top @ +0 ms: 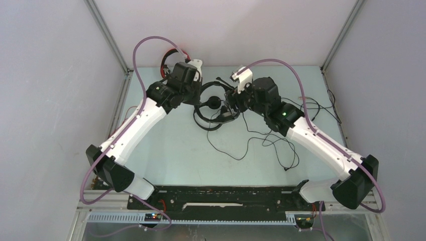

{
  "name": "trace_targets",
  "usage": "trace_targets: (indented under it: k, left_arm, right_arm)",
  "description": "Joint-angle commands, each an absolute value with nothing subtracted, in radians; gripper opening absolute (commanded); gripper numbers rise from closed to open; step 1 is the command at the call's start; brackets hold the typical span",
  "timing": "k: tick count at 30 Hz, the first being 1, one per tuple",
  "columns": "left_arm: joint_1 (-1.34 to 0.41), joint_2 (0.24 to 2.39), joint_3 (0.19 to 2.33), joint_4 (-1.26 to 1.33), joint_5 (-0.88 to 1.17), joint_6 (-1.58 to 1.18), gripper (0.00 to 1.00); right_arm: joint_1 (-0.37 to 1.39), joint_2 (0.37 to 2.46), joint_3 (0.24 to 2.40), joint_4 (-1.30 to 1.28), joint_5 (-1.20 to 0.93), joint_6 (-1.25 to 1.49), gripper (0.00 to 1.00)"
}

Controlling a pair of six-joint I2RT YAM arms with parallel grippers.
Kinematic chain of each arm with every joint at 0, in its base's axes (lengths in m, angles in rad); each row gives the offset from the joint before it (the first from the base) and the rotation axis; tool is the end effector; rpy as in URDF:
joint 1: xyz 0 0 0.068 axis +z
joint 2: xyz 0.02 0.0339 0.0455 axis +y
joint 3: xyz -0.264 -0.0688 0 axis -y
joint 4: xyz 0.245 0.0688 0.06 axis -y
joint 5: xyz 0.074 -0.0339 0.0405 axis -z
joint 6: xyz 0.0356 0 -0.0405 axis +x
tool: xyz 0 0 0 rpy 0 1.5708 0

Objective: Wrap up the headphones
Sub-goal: Pick up the headphones from the center of the board.

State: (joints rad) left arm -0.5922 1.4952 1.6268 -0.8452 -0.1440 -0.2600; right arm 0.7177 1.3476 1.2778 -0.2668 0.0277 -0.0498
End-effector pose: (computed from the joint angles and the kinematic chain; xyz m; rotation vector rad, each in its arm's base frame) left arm 0.2664 -0.1731 0.3969 0.3042 2.2711 -0.2821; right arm 0.2369 0.2055 0.3775 -0.7050 1.7967 0.4236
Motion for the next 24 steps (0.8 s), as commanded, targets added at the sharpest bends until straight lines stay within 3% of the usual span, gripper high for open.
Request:
trace_targets:
  k: [1, 8, 20, 24]
  left_arm:
    - [-0.57, 1.479, 1.659, -0.82, -0.246, -0.265, 0.0]
    - [-0.521, 1.473, 1.711, -0.834, -0.285, -0.253, 0.0]
    - [-0.489, 1.472, 1.854, -0.863, -0.205, -0.277, 0.0]
    - [-0.489, 1.457, 1.877, -0.87, -0.16, -0.276, 0.0]
  right_arm:
    - [0.702, 1.261, 1.291, -0.23, -0.126, -0.059, 0.76]
    - [0.602, 1.193, 1.26, -0.18, -0.347, -0.112, 0.91]
    - [0.448, 1.006, 1.035, 0.024, -0.768, -0.172, 0.91]
    - [0.446, 0.979, 0.944, 0.113, -0.785, -0.182, 0.91]
